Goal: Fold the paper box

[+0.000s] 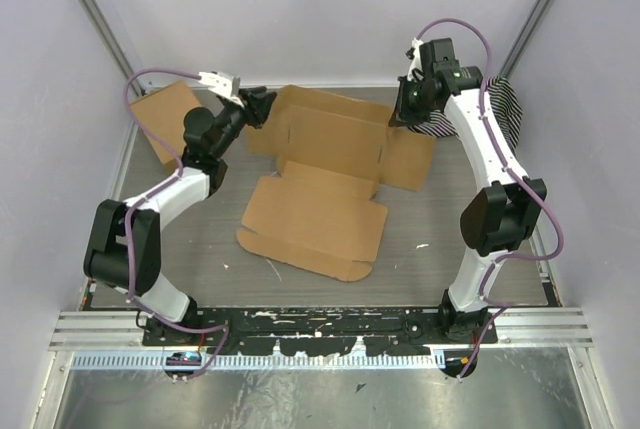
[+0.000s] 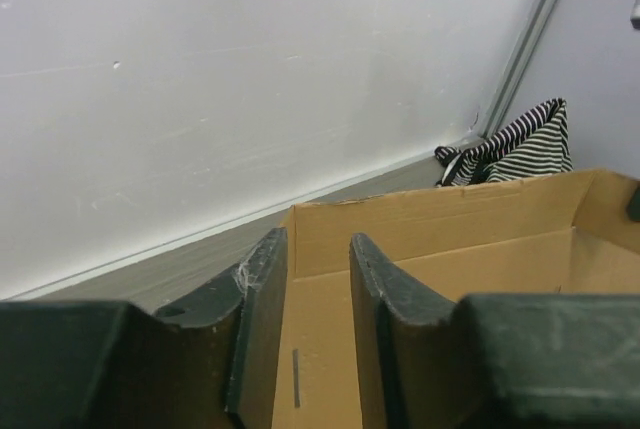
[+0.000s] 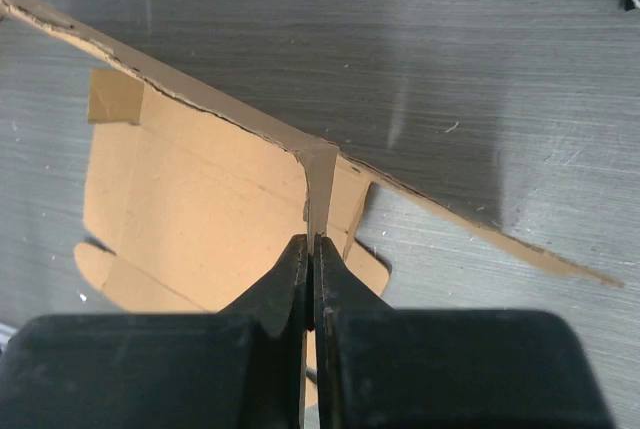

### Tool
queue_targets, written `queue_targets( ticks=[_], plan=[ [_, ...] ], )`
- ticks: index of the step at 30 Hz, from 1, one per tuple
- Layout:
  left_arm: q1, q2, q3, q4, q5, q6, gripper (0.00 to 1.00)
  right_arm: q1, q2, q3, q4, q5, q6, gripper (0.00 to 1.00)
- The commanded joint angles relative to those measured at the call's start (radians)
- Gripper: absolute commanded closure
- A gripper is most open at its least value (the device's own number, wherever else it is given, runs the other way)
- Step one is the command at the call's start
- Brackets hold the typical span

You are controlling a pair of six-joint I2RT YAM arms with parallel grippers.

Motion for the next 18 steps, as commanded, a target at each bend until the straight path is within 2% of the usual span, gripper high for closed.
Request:
queue_targets(
  ticks=[1, 4, 11, 14, 18],
  plan=[
    [0.000, -0.094, -0.012, -0.078, -0.071, -0.054, 0.60, 0.001, -0.071, -0.020, 0.148, 0.071, 0.039, 0.99],
    [0.001, -0.148, 0.007, -0.202, -0.066, -0.063, 0.59, 0.013, -0.083, -0.046, 0.217, 0.123, 0.028, 0.99],
    [0.000, -0.158, 0.267, -0.787, -0.128, 0.000, 0.62, 0.049, -0.214, -0.328, 0.550, 0.251, 0.008, 0.99],
    [0.001, -0.137, 0.334, -0.876, -0.114, -0.004, 0.65, 0.091, -0.268, -0.454, 0.681, 0.304, 0.000, 0.98],
    [0.000, -0.098, 0.380, -0.928, -0.080, -0.044, 0.69, 0.138, -0.291, -0.535, 0.772, 0.352, -0.008, 0.98]
  ],
)
